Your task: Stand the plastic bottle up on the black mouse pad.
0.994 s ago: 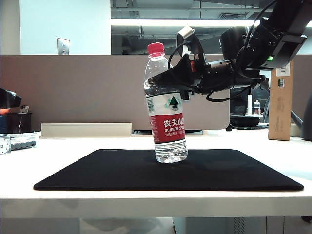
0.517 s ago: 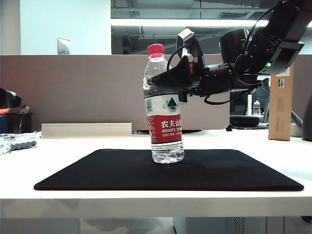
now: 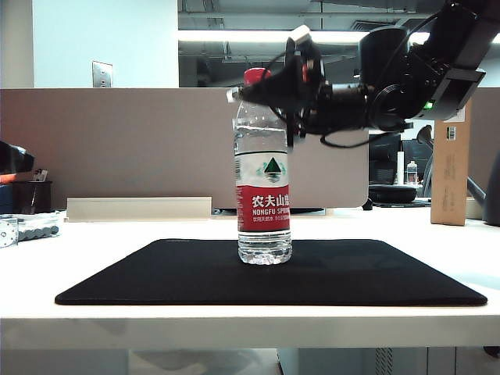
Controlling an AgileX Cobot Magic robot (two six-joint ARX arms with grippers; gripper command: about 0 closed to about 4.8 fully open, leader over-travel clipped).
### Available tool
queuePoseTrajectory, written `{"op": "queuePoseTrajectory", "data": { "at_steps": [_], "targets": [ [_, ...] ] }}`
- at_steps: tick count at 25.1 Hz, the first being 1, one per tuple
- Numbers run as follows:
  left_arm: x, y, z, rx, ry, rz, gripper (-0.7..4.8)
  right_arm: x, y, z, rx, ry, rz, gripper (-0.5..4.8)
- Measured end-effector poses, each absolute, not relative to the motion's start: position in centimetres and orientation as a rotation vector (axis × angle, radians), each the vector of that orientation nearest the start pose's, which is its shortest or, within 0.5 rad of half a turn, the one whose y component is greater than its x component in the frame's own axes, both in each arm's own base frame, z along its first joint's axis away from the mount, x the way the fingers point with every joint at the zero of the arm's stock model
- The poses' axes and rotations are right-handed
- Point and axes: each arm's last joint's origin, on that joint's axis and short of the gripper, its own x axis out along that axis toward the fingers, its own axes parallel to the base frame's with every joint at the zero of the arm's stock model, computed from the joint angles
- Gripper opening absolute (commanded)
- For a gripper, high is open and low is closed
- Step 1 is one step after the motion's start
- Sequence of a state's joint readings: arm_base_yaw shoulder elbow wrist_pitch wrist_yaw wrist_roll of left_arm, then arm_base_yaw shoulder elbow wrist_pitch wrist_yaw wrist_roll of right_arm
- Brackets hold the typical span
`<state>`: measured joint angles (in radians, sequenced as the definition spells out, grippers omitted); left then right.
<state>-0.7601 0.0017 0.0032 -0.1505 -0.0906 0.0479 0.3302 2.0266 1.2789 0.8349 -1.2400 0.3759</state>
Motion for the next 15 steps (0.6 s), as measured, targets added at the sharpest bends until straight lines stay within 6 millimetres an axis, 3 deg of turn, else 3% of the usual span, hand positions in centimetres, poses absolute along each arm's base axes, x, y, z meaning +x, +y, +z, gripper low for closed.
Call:
{"op": "queuePoseTrajectory", "data": {
  "at_steps": [2, 8, 9, 11, 12, 13, 15],
  "targets": [
    [7.2, -6.5, 15.0, 0.109, 0.122, -0.672, -0.04, 40.0, 16.5, 23.7, 0.278, 0.133, 1.544, 4.01],
    [7.5, -6.0, 15.0, 0.105, 0.125, -0.614, -0.04, 39.8, 13.1, 27.9, 0.419, -0.073, 1.434, 3.89],
    [7.7, -5.8, 15.0, 0.103, 0.126, -0.589, -0.04, 39.7, 12.5, 28.6, 0.428, -0.084, 1.421, 3.58],
    [8.0, -5.4, 15.0, 0.099, 0.129, -0.528, -0.04, 39.1, 11.3, 30.4, 0.430, -0.117, 1.408, 2.20],
    [8.2, -5.0, 15.0, 0.096, 0.131, -0.487, -0.04, 38.7, 10.8, 31.4, 0.423, -0.140, 1.405, 0.23],
    [8.6, -4.4, 15.0, 0.091, 0.133, -0.417, -0.04, 38.0, 10.3, 32.8, 0.401, -0.177, 1.408, -0.19],
    [8.9, -3.7, 15.0, 0.085, 0.138, -0.335, -0.04, 37.2, 9.6, 34.2, 0.375, -0.215, 1.407, -0.05]
  ]
}}
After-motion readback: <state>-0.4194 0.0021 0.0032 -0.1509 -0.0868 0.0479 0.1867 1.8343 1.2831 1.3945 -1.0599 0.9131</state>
